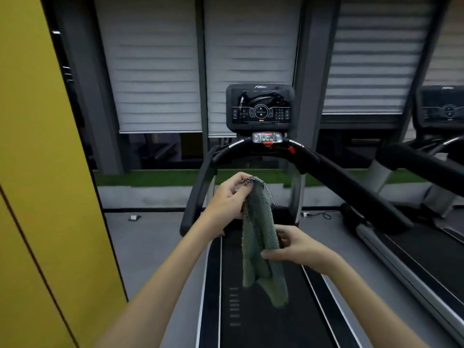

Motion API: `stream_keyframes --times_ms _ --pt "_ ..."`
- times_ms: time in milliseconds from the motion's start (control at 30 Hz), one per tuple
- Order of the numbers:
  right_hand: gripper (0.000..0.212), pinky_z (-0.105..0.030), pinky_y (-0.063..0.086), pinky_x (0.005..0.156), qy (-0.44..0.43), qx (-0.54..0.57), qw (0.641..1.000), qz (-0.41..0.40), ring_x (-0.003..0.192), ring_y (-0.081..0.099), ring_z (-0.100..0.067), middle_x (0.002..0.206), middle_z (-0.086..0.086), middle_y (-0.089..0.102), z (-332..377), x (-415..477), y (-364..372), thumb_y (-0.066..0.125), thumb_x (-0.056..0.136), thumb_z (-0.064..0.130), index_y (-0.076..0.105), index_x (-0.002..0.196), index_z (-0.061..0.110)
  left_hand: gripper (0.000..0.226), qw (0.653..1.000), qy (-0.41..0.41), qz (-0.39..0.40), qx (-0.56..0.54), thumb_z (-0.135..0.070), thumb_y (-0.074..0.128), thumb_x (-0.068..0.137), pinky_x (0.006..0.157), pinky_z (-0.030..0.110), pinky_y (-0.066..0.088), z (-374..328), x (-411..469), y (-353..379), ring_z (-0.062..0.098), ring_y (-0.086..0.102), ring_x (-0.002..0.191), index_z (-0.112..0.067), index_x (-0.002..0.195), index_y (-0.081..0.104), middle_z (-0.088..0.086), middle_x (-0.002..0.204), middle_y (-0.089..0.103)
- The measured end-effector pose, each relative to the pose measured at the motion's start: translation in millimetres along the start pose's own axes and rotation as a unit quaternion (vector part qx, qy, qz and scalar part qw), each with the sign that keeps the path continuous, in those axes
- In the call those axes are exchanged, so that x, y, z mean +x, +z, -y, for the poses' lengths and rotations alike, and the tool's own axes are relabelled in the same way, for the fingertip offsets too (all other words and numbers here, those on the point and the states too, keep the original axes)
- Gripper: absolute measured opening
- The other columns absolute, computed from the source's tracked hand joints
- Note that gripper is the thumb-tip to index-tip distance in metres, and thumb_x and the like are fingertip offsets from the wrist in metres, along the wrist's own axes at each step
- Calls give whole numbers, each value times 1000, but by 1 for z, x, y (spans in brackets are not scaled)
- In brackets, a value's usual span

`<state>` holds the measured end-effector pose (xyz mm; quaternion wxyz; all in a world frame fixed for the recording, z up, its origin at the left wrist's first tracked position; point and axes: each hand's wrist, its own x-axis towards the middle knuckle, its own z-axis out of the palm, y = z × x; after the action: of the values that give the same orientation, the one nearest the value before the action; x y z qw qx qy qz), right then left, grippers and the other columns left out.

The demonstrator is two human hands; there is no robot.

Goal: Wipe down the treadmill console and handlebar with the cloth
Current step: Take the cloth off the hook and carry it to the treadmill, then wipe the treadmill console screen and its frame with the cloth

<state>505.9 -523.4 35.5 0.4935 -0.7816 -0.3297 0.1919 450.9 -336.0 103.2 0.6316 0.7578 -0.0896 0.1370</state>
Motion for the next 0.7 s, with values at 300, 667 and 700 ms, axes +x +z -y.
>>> stream_keyframes --times_ms 300,667,700 --pt "29 -44 53 93 44 151 985 -77 108 65 -22 118 -6 68 -60 50 -91 58 94 8 58 122 14 23 988 -52 -12 148 -39 27 105 67 43 59 37 126 11 30 65 82 -32 97 48 12 95 61" --pt "45 -38 49 76 72 303 949 -53 103 63 -24 121 -9 65 -5 181 -256 61 84 18 50 127 15 19 985 -174 6 -23 -34 49 101 70 36 59 25 321 -3 19 68 88 -32 119 45 7 111 67" --pt "43 -38 47 76 70 304 948 -64 100 63 -23 118 -10 66 5 190 -270 59 84 15 51 127 14 31 984 -175 26 -31 -33 57 97 72 36 58 17 337 -5 20 69 89 -37 124 43 10 108 69"
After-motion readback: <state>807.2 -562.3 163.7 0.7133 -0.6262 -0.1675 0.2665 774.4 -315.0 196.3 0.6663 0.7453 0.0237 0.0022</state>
